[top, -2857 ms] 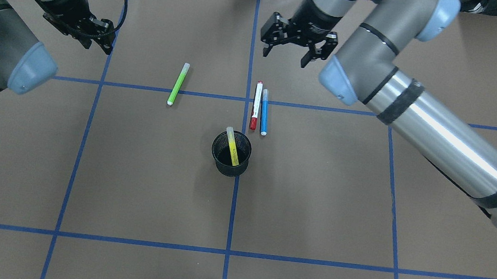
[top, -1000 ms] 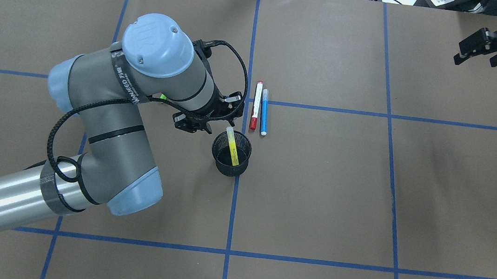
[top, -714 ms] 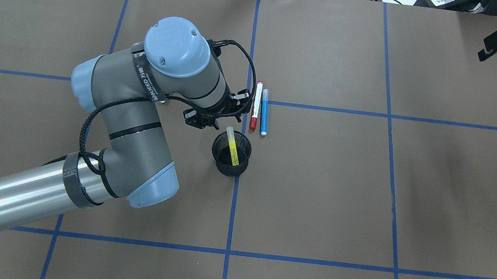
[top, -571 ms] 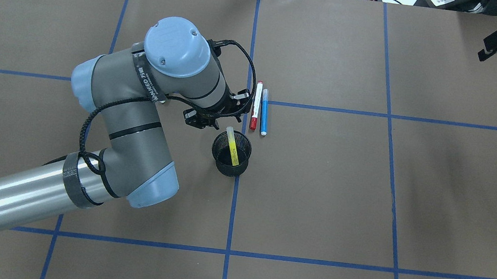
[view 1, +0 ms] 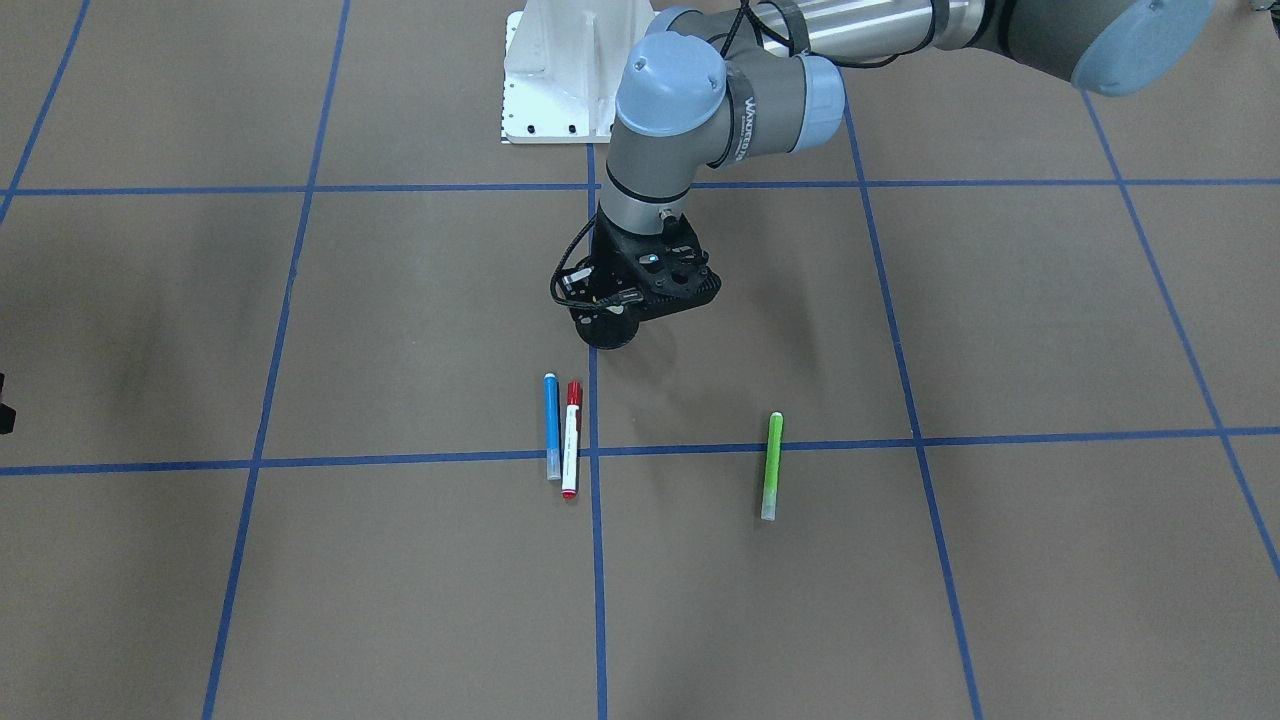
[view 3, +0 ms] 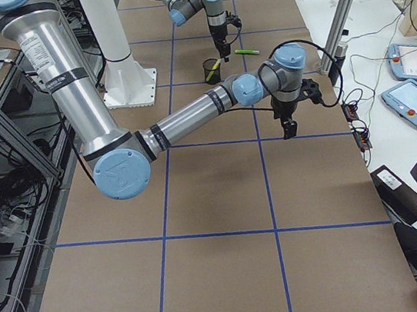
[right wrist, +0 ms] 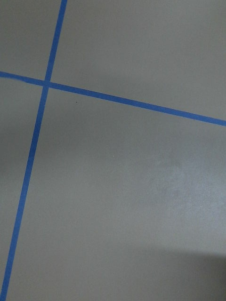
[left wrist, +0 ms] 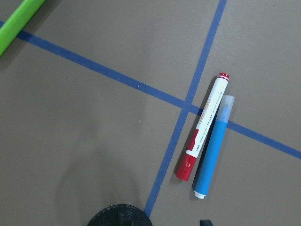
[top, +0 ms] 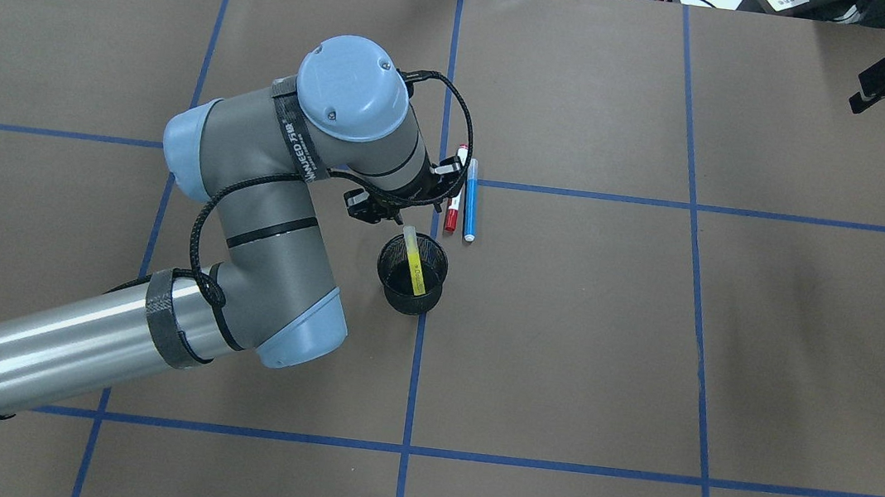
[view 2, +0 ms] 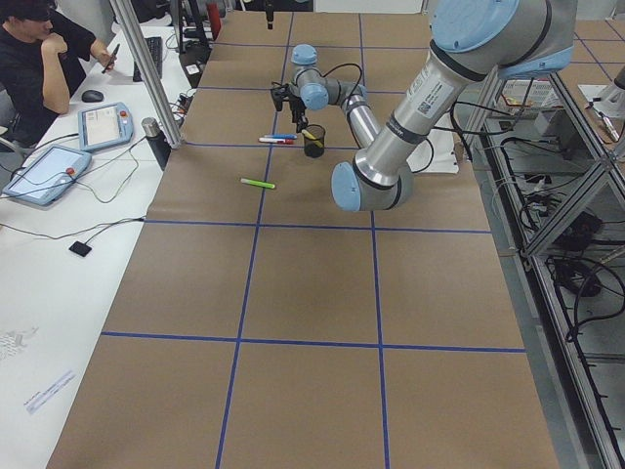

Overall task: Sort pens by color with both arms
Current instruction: 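Lower the left gripper onto the yellow highlighter's cap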

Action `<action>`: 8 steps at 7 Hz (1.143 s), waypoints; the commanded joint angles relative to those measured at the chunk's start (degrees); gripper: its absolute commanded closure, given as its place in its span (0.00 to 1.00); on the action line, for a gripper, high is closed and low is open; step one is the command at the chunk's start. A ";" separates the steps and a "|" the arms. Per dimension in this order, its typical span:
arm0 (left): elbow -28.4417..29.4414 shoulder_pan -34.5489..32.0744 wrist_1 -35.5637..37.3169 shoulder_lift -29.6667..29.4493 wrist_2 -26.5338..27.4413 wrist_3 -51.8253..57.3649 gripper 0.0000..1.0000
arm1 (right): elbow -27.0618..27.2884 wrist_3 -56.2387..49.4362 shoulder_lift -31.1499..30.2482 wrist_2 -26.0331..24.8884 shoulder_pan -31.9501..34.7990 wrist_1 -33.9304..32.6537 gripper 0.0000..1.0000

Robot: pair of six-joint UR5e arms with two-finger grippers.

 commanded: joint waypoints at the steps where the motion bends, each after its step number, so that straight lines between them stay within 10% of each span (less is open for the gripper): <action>1: -3.46 0.12 5.55 -0.09 0.17 0.99 0.43 | 0.07 0.03 0.03 -0.09 -0.22 0.00 0.01; 8: -2.95 3.73 8.48 -0.53 2.81 3.55 0.46 | 0.33 0.03 -0.05 0.00 -0.31 -0.09 0.01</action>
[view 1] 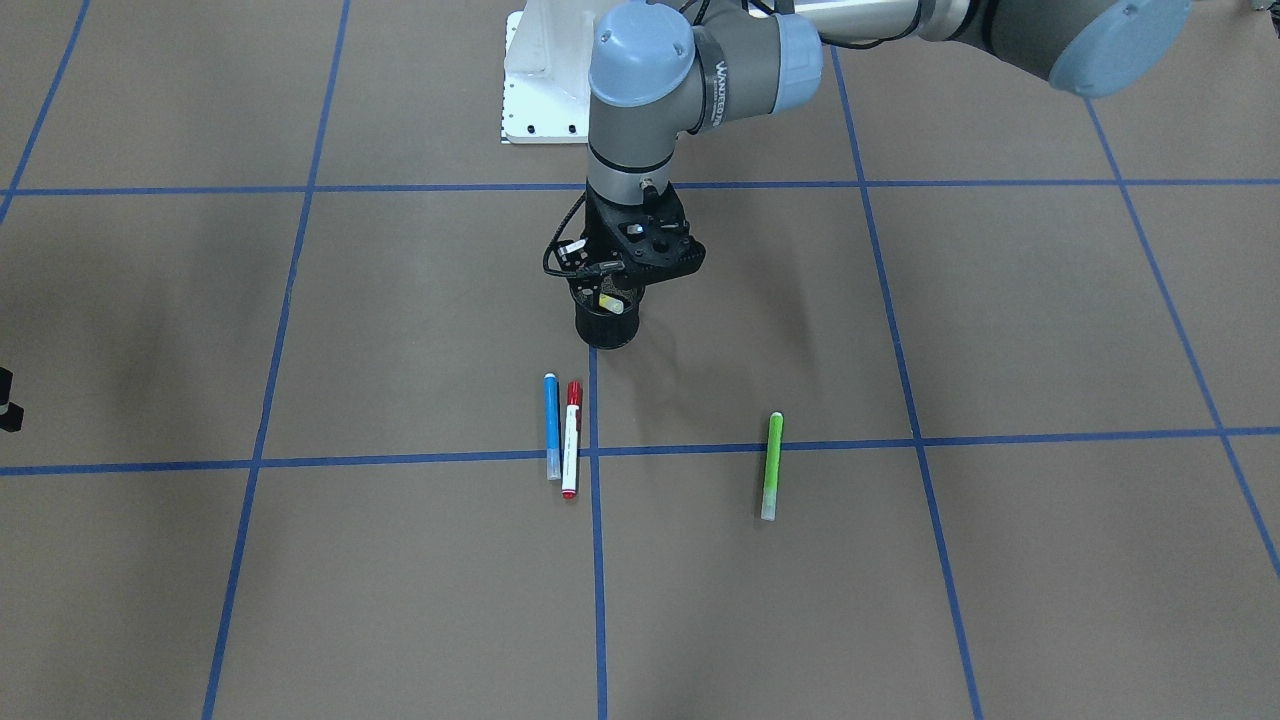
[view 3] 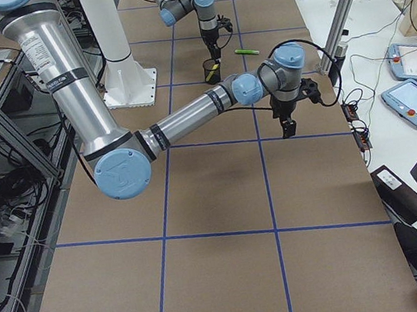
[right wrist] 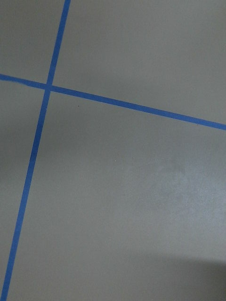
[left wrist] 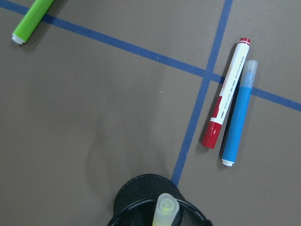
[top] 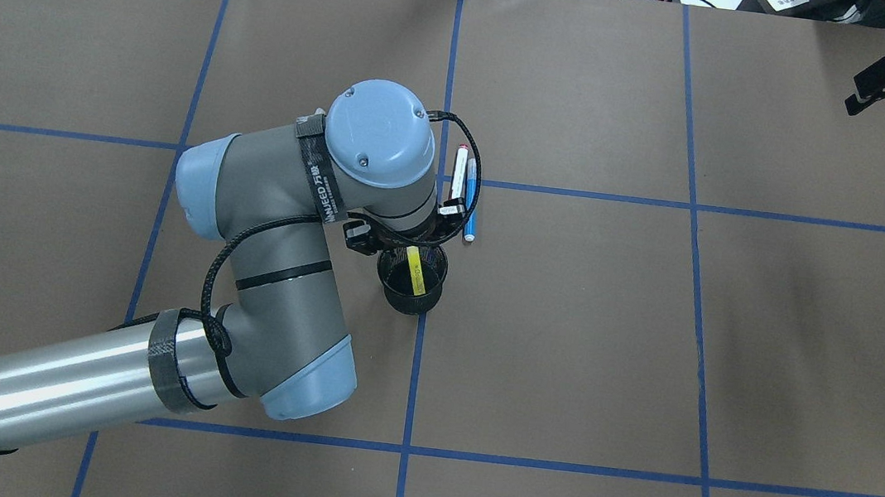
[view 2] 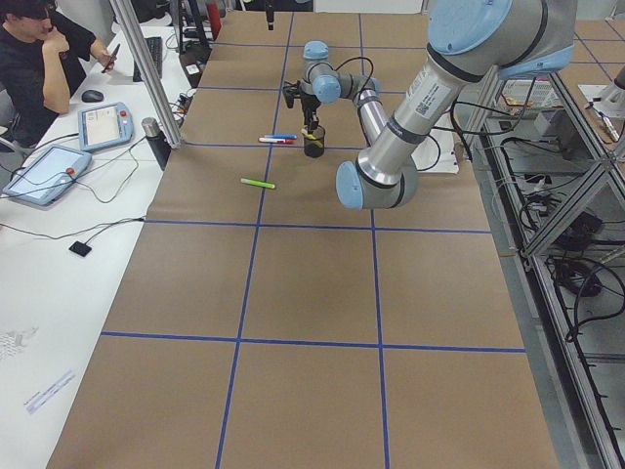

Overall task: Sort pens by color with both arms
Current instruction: 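Lower the left gripper onto the yellow highlighter's cap, then close the left gripper on the yellow highlighter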

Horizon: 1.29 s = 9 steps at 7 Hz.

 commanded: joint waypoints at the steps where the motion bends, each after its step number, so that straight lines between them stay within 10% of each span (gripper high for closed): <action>1: 0.21 -0.02 0.09 -0.30 0.07 1.88 0.46 | 0.06 0.05 -0.04 0.00 -0.01 0.09 0.01; 9: 1.80 -1.43 0.00 -0.39 -0.02 4.18 0.46 | 1.21 0.23 -0.04 0.00 -0.27 -1.32 0.01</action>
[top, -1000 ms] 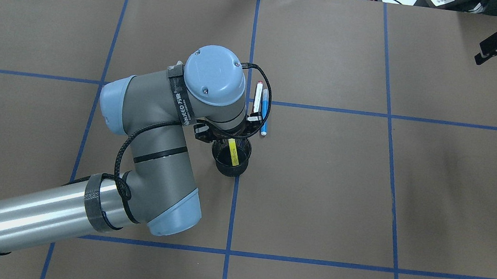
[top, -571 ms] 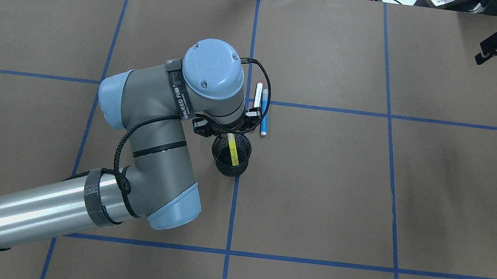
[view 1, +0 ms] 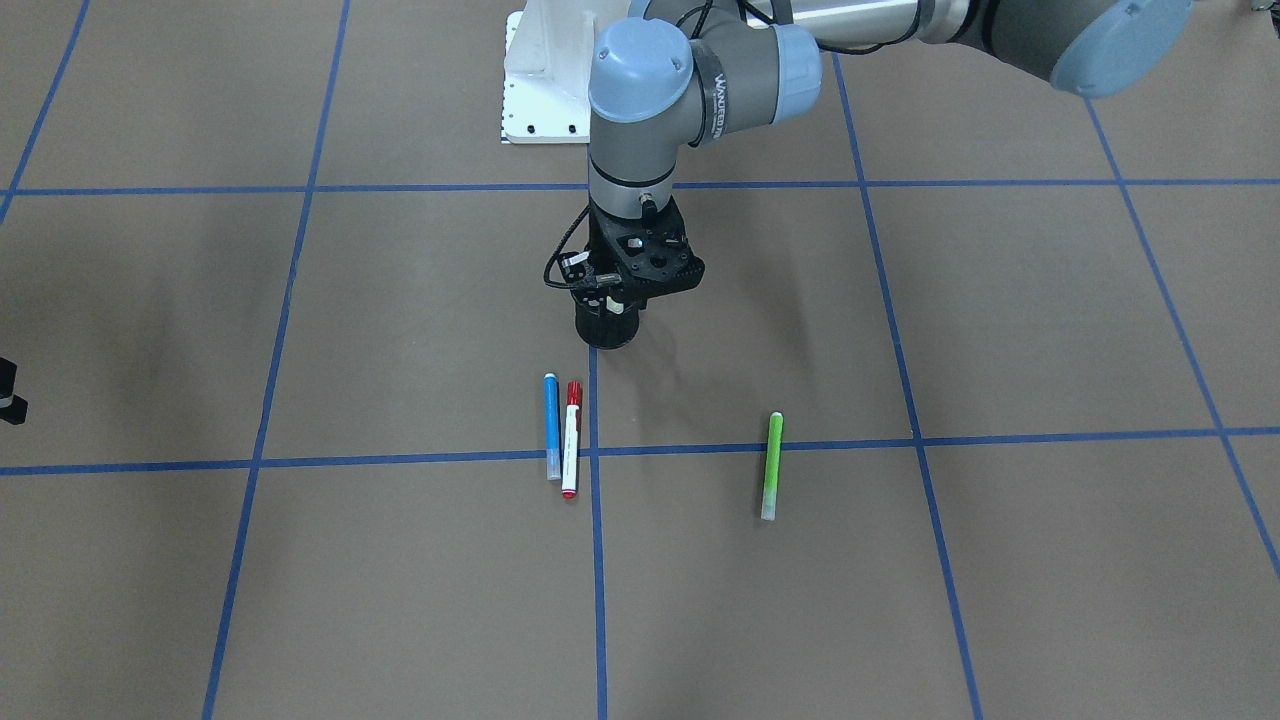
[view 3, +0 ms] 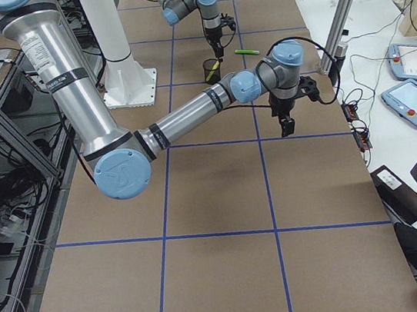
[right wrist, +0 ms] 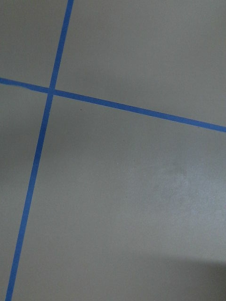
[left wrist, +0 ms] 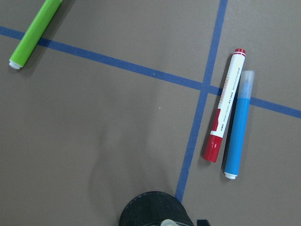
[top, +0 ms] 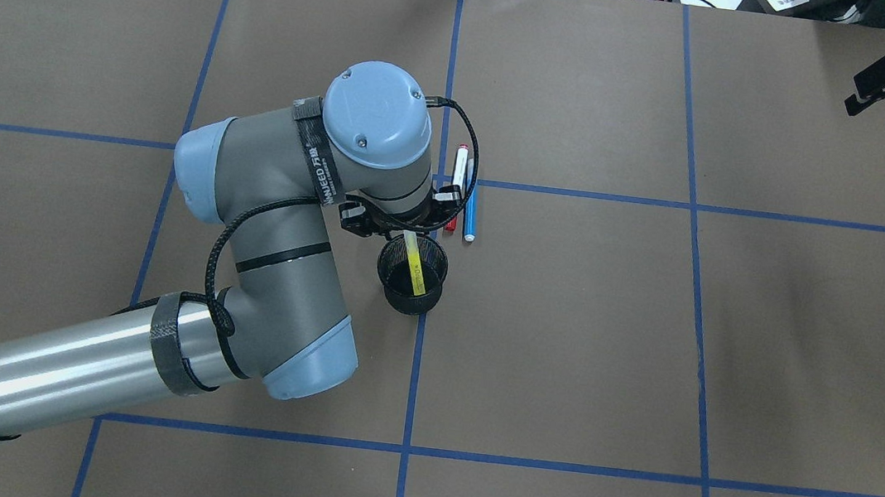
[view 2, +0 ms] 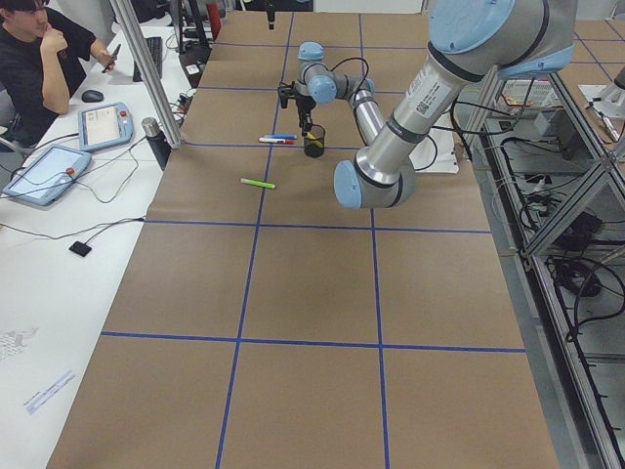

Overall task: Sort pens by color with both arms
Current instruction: 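Close the left gripper on the yellow highlighter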

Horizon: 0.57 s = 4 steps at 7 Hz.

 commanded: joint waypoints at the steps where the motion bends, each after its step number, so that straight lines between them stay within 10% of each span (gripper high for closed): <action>1: 0.06 0.03 -0.03 -0.38 -0.07 -0.08 0.46 | 0.00 0.00 0.00 0.00 -0.08 -0.01 0.01; 4: 0.40 0.29 -0.03 -0.64 -0.07 -0.08 0.46 | 0.00 0.00 0.09 0.00 -0.17 -0.35 0.01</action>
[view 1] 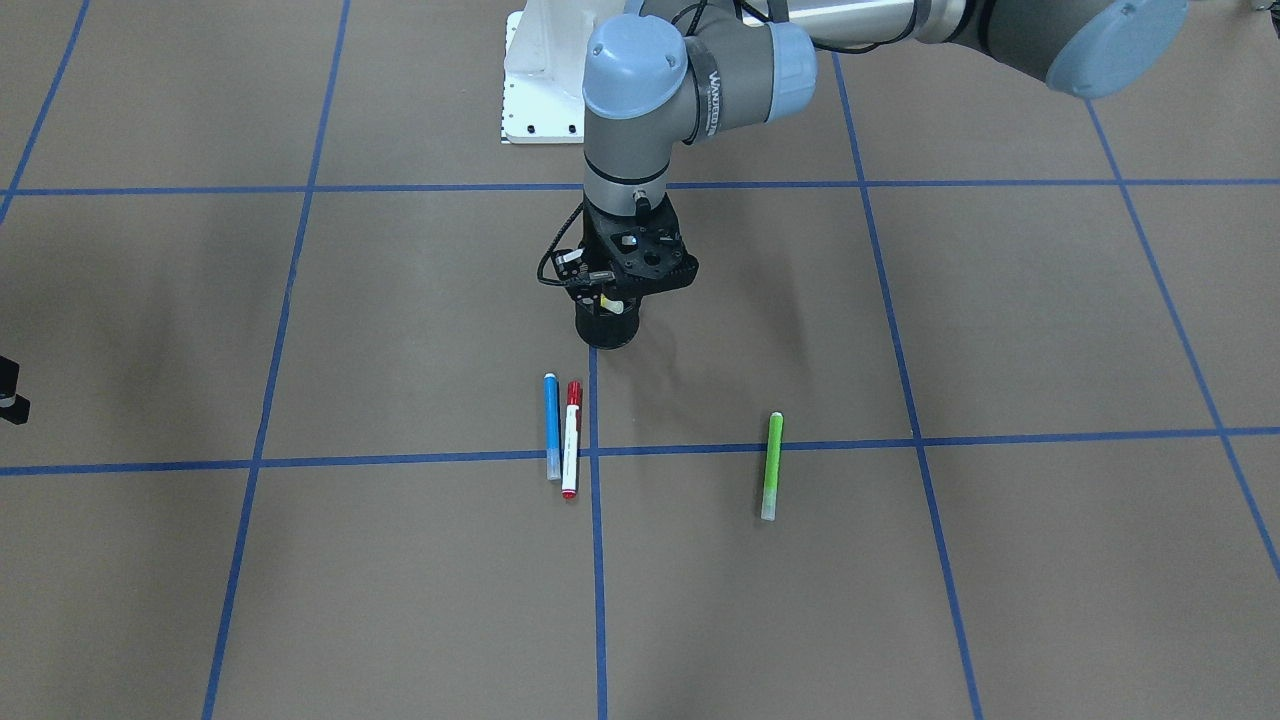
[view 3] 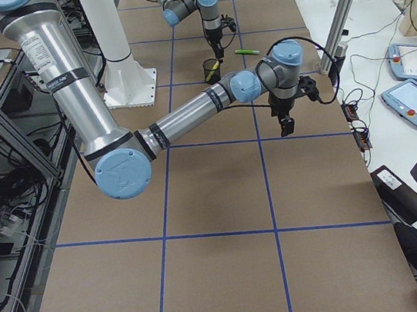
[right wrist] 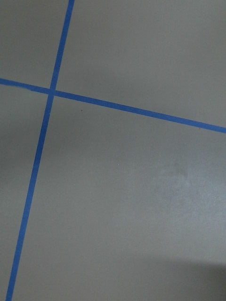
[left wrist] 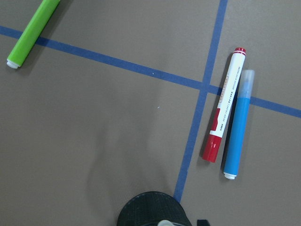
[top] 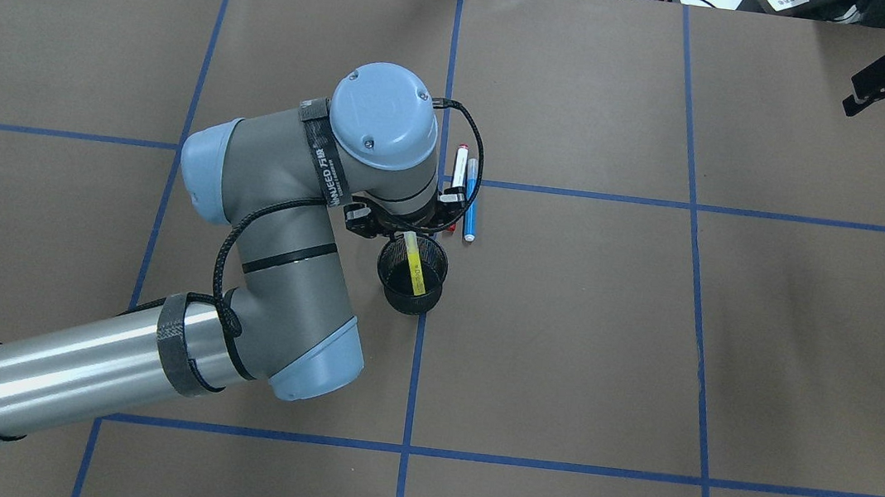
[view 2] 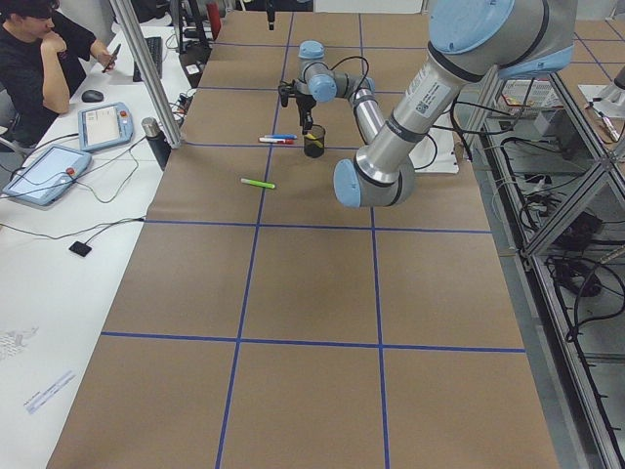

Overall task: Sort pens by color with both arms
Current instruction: 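Close the left gripper on the yellow highlighter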

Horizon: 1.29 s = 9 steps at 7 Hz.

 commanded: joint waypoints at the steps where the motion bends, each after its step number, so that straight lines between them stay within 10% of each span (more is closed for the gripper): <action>1: 0.83 0.07 -0.18 -0.11 0.00 0.00 0.47 | 0.00 0.00 0.03 0.00 -0.06 -0.26 0.01; 9: 0.75 0.16 0.00 -0.02 0.00 0.00 0.62 | 0.00 0.00 0.29 0.00 -0.85 -0.35 0.01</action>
